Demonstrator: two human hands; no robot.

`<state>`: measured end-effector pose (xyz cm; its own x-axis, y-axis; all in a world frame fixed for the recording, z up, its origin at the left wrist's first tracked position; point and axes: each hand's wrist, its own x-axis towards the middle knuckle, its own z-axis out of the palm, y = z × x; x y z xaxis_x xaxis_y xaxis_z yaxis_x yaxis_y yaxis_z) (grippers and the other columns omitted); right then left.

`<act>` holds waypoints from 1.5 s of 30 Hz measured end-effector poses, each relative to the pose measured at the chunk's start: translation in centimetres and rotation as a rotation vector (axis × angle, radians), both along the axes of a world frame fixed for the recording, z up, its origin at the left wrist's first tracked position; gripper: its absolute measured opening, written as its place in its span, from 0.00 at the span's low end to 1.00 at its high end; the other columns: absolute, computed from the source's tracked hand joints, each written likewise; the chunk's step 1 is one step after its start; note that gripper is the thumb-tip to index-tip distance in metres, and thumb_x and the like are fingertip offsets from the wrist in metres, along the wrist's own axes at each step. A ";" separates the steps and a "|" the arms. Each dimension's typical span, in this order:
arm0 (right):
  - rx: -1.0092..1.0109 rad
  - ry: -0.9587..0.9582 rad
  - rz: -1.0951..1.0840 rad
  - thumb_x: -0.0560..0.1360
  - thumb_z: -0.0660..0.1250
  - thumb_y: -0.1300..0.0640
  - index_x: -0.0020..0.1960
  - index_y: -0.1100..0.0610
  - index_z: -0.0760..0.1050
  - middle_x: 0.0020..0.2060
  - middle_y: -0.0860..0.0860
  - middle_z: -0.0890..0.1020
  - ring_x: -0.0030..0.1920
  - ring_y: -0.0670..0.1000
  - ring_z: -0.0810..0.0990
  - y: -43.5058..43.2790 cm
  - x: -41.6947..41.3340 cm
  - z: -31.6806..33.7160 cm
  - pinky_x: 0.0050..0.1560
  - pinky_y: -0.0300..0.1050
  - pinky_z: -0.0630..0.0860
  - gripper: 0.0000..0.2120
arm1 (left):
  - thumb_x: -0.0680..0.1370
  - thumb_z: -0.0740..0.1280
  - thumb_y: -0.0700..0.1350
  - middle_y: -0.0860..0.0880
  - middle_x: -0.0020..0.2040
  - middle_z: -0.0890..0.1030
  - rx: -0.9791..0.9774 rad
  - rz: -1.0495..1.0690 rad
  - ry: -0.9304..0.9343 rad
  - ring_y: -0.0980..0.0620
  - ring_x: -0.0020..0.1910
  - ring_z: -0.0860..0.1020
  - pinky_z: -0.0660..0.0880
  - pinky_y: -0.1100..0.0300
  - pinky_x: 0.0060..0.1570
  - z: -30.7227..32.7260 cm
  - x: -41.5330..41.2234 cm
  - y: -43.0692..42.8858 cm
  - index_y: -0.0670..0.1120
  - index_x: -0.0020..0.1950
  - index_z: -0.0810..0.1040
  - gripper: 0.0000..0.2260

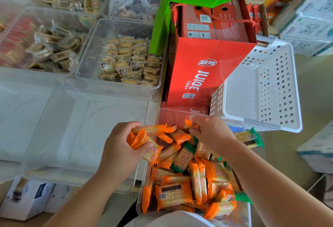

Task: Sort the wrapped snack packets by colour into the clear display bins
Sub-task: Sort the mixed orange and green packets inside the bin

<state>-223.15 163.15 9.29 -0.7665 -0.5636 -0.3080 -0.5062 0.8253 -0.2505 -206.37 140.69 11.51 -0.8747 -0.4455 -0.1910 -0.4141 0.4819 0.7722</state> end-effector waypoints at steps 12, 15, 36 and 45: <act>-0.012 0.142 0.140 0.68 0.75 0.52 0.56 0.52 0.82 0.54 0.48 0.82 0.60 0.56 0.76 1.2 1.6 -3.5 0.61 0.54 0.74 0.17 | 0.69 0.80 0.50 0.62 0.56 0.75 -0.025 -0.069 -0.037 0.59 0.52 0.77 0.76 0.66 0.46 0.6 -0.2 0.4 0.58 0.63 0.75 0.26; 0.083 0.029 0.256 0.73 0.69 0.48 0.61 0.49 0.78 0.59 0.46 0.80 0.65 0.53 0.72 -0.6 2.1 -3.8 0.68 0.52 0.66 0.17 | 0.68 0.80 0.51 0.64 0.56 0.74 -0.046 -0.110 -0.062 0.61 0.52 0.76 0.75 0.67 0.46 0.8 0.1 0.5 0.60 0.62 0.75 0.26; -0.302 -0.082 -0.240 0.78 0.67 0.47 0.51 0.51 0.73 0.38 0.47 0.81 0.38 0.51 0.80 -3.9 2.6 -6.0 0.37 0.48 0.79 0.09 | 0.68 0.79 0.55 0.65 0.59 0.73 -0.036 -0.111 -0.079 0.59 0.55 0.77 0.79 0.62 0.51 1.1 0.9 0.2 0.62 0.65 0.72 0.29; -0.658 -0.734 -0.073 0.69 0.74 0.38 0.71 0.44 0.71 0.59 0.42 0.80 0.59 0.43 0.79 -0.6 4.6 -1.1 0.57 0.37 0.76 0.32 | 0.66 0.80 0.59 0.68 0.61 0.71 -0.001 -0.328 -0.073 0.62 0.59 0.74 0.77 0.65 0.54 0.8 -1.2 2.2 0.65 0.69 0.68 0.34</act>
